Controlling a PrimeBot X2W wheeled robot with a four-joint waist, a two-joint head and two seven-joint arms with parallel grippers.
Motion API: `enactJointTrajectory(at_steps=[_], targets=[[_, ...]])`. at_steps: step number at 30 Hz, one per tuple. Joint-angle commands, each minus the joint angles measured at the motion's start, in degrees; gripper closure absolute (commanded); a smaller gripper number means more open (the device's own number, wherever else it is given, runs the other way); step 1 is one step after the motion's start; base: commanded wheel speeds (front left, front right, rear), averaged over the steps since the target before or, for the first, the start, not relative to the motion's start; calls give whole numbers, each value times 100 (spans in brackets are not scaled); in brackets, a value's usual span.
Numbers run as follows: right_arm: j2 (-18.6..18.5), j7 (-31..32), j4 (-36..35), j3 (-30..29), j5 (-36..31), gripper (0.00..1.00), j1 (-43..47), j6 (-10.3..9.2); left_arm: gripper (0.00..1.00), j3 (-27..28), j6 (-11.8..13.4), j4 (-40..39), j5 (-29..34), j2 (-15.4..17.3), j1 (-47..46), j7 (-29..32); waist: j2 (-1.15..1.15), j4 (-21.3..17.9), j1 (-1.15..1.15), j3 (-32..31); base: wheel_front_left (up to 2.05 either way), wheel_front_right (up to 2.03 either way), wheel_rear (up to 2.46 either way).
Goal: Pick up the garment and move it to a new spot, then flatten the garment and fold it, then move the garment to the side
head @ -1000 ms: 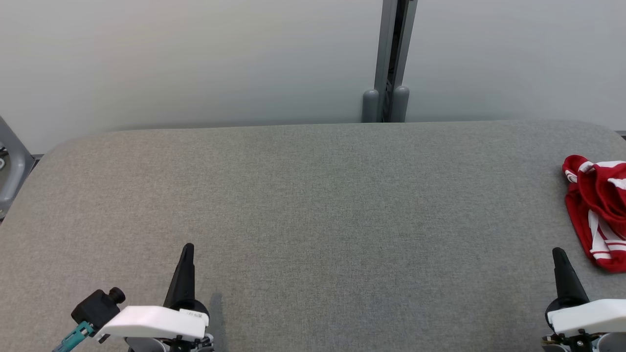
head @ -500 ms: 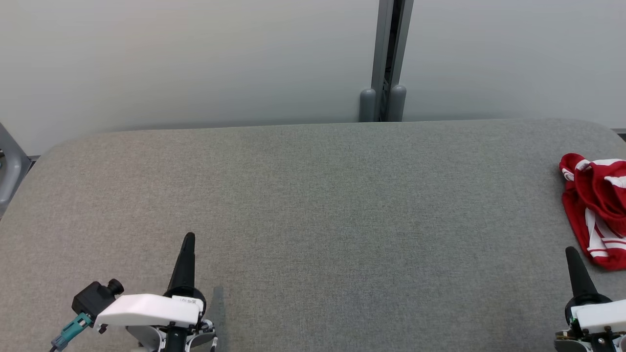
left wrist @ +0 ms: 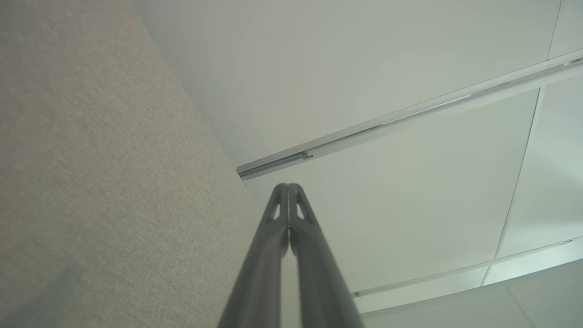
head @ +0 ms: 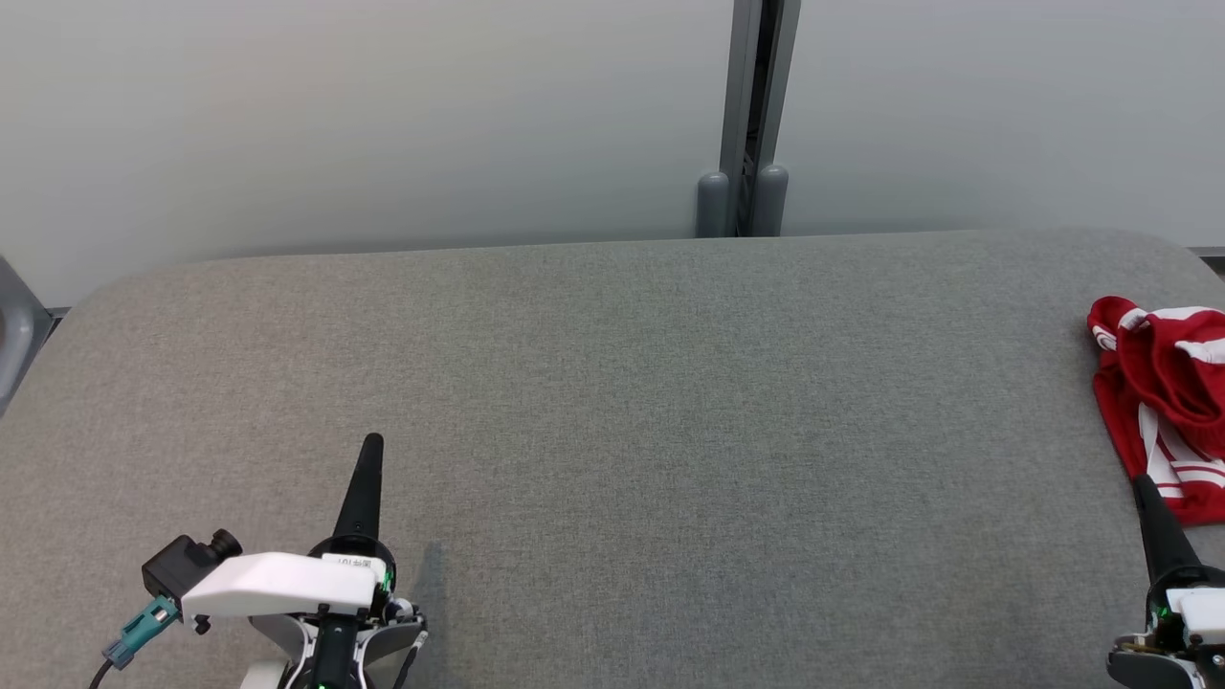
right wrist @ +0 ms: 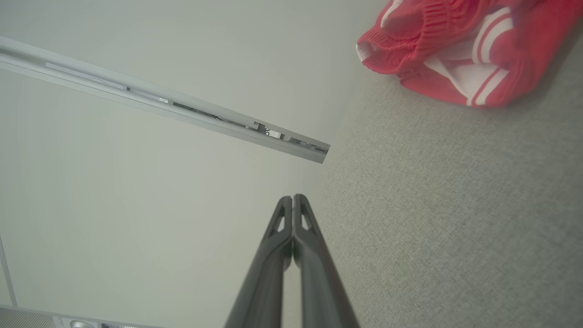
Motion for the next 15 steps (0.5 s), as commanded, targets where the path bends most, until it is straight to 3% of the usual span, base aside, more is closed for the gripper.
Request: enactJointTrajectory(at_steps=[1,15], targets=[[-60,53,-46,-35,115,100,-69,2,100,-4,-42,-23,-89,26,-168,17,0,-2,0,0,0,0,0],[-68,295,-60,-251,838,100,-82,2,100,-25,-99,62,-676,31,-319,130,0,-43,0,8,0,0,0]])
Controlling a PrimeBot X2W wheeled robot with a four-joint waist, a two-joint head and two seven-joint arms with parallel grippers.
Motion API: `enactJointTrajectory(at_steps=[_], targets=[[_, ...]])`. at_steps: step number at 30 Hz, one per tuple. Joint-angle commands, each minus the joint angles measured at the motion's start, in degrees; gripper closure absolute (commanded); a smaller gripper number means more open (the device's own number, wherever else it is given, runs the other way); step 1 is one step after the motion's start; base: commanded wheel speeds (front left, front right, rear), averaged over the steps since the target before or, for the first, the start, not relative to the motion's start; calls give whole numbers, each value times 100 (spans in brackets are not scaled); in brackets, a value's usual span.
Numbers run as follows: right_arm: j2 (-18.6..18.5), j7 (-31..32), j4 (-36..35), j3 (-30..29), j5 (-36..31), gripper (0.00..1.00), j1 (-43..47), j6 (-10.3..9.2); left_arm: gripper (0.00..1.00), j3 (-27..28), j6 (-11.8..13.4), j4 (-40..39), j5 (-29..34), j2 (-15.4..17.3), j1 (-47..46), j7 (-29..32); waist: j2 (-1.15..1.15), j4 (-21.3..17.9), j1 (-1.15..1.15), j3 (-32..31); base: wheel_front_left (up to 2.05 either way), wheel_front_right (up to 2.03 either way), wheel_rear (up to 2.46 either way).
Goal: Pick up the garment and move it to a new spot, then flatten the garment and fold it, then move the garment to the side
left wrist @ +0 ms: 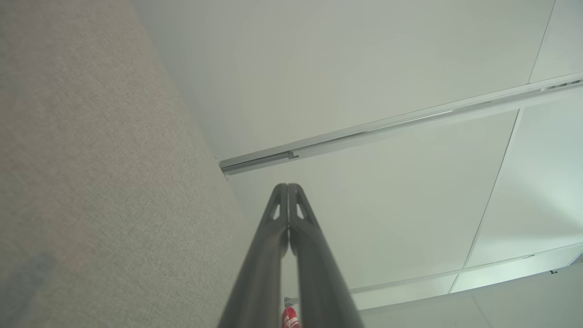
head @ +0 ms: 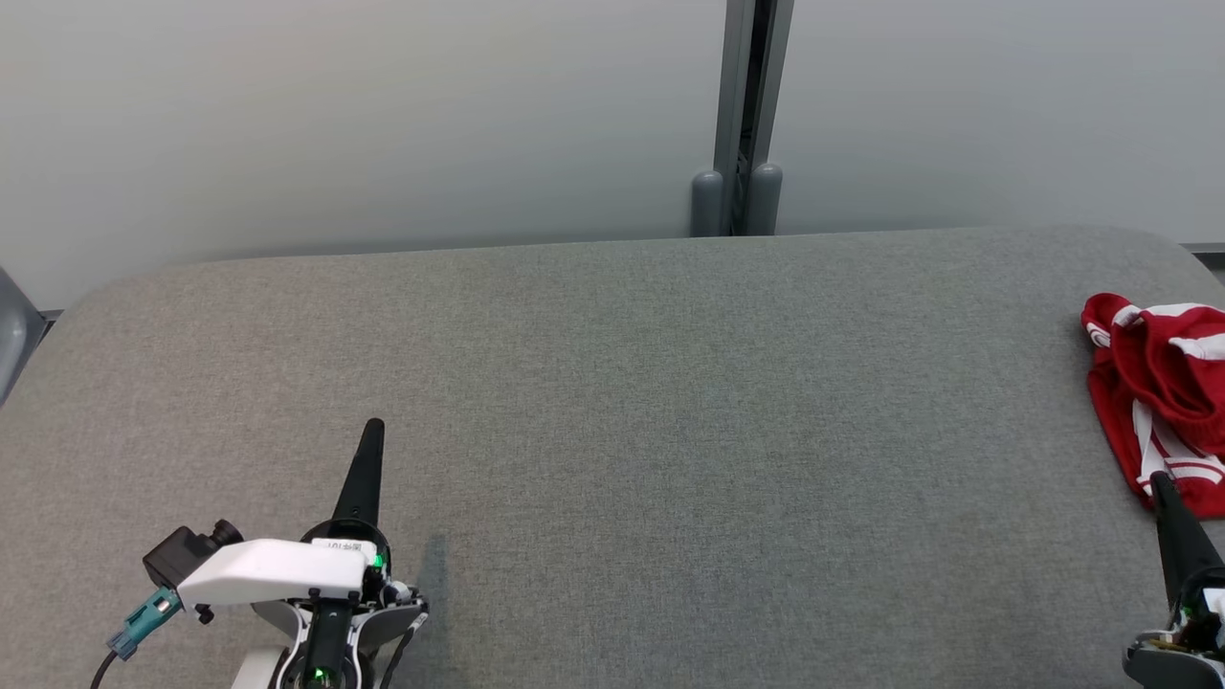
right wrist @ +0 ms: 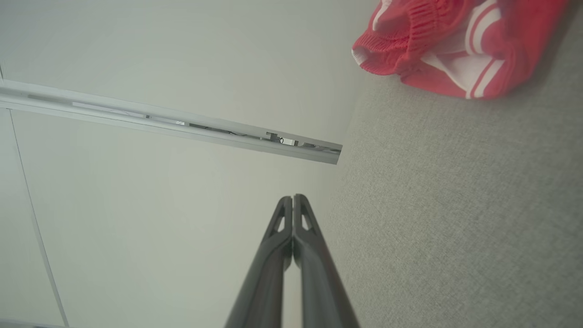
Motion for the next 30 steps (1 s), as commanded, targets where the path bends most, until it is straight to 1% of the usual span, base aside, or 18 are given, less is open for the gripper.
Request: enactJointTrajectory(at_steps=[1,24,30], targets=[[-60,68,-44,-43,112,100,-67,2,100,-6,-44,-7,-87,27,-156,15,0,-2,0,0,0,0,0],[-70,405,-62,-338,1132,100,-85,2,100,-32,-133,112,-926,34,-365,164,0,-69,0,13,0,0,0],[-71,448,-65,-381,1277,100,-81,2,100,-37,-129,127,-1029,35,-389,184,0,-81,0,15,0,0,0]])
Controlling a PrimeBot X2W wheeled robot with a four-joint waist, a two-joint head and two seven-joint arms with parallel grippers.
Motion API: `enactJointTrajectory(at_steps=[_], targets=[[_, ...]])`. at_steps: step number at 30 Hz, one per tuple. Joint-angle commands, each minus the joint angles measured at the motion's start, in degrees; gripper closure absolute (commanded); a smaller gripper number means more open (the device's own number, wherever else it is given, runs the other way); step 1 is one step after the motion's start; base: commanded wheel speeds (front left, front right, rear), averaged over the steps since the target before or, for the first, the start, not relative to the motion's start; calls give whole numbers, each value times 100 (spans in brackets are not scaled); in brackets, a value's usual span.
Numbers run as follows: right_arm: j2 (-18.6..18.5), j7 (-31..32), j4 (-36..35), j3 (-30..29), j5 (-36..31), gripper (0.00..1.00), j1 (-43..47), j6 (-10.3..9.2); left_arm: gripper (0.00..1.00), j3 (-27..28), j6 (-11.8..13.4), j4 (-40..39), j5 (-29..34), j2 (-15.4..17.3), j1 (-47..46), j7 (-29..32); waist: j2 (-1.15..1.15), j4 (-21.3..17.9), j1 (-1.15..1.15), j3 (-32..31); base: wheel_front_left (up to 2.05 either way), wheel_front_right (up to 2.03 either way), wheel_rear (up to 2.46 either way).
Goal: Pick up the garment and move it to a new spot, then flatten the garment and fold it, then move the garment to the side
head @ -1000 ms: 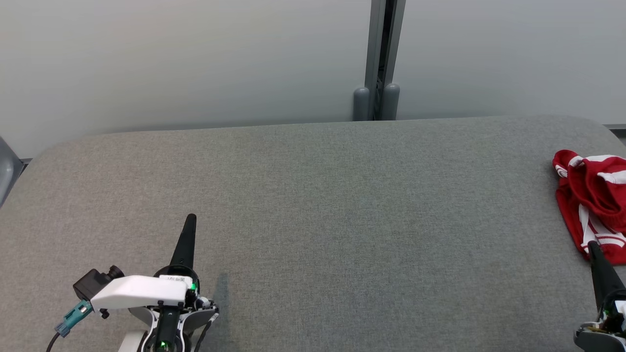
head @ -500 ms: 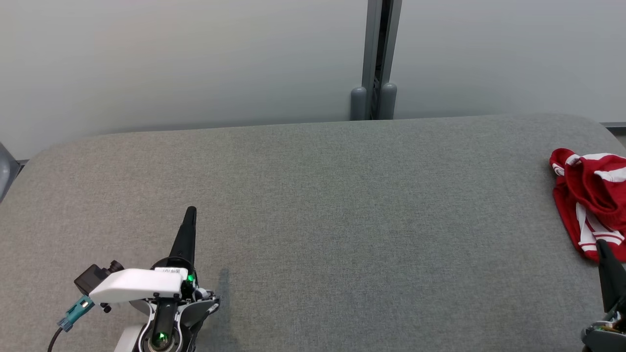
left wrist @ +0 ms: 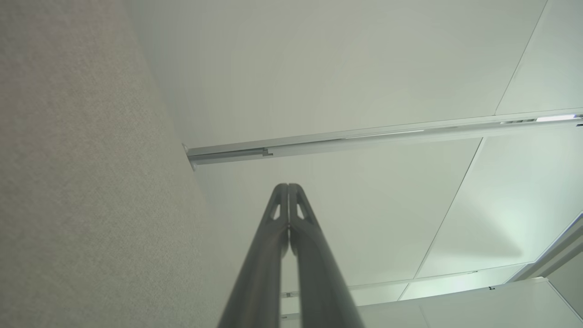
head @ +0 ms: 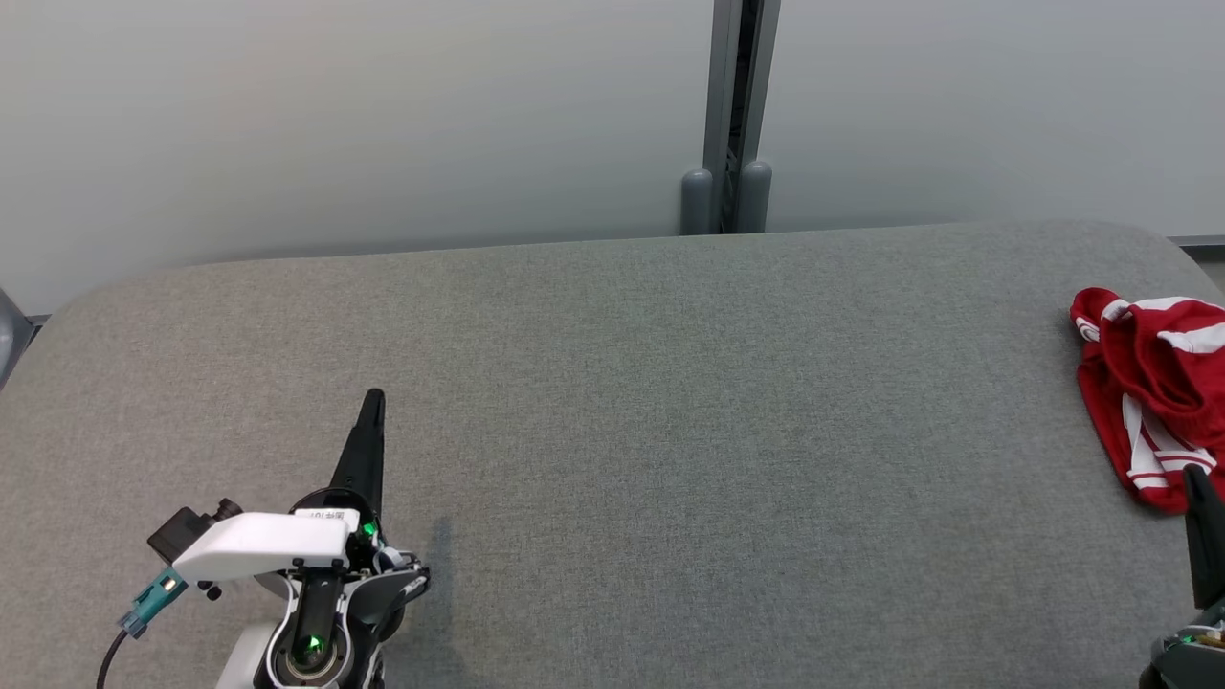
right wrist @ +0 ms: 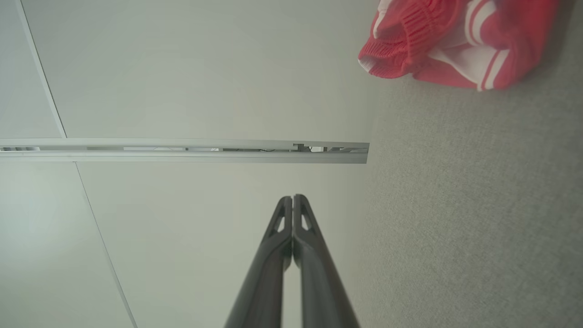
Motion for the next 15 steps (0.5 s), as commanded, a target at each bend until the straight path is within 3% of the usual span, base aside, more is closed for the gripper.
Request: enactJointTrajectory(at_steps=[1,15], targets=[[-54,29,-34,-14,39,100,-52,2,100,2,-21,1,7,29,-80,12,0,0,0,0,0,0,0],[-54,28,-33,-12,40,100,-51,2,100,2,-20,-1,8,29,-69,12,0,0,0,0,0,0,0]])
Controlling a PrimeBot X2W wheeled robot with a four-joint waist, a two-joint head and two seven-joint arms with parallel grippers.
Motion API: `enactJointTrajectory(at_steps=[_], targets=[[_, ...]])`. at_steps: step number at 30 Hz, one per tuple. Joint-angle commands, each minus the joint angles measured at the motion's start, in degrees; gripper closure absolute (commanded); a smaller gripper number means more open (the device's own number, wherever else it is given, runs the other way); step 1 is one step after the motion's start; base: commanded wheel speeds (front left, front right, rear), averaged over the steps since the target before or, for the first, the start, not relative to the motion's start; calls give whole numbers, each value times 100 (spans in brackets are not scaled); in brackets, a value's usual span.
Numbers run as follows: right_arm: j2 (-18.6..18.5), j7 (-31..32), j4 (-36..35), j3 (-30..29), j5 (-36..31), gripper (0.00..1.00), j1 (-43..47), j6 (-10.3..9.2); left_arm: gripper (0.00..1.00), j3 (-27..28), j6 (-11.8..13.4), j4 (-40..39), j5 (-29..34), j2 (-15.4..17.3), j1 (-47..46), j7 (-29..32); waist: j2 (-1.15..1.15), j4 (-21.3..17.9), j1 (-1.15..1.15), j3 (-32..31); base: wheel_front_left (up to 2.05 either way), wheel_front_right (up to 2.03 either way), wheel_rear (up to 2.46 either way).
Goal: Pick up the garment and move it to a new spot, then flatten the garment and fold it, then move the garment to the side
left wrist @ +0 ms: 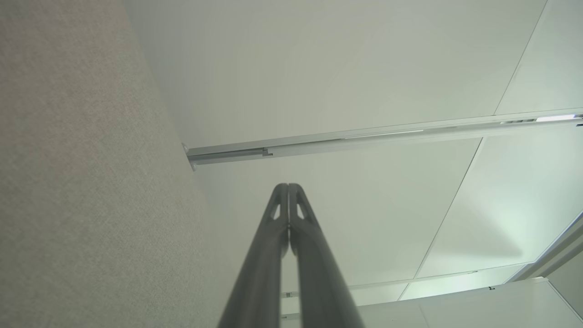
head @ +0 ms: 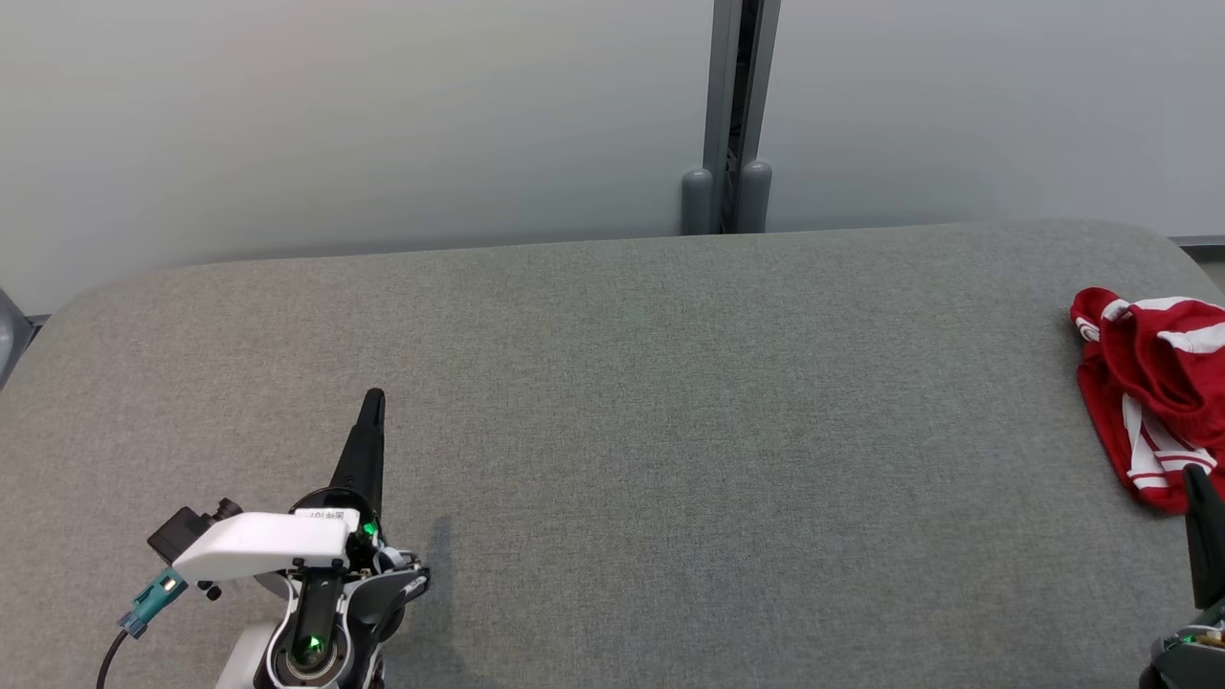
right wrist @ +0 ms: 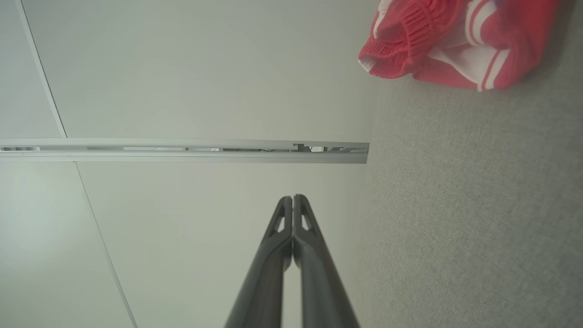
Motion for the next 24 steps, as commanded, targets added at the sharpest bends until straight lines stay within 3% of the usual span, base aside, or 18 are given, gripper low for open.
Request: enactJointTrajectory(at_steps=[1,24], targets=[[-54,27,-32,-14,39,100,-51,2,100,3,-19,-2,14,29,-44,12,0,0,0,0,0,0,0],[-55,25,-32,-15,39,100,-50,2,100,4,-19,-4,15,29,-44,12,0,0,0,0,0,0,0]])
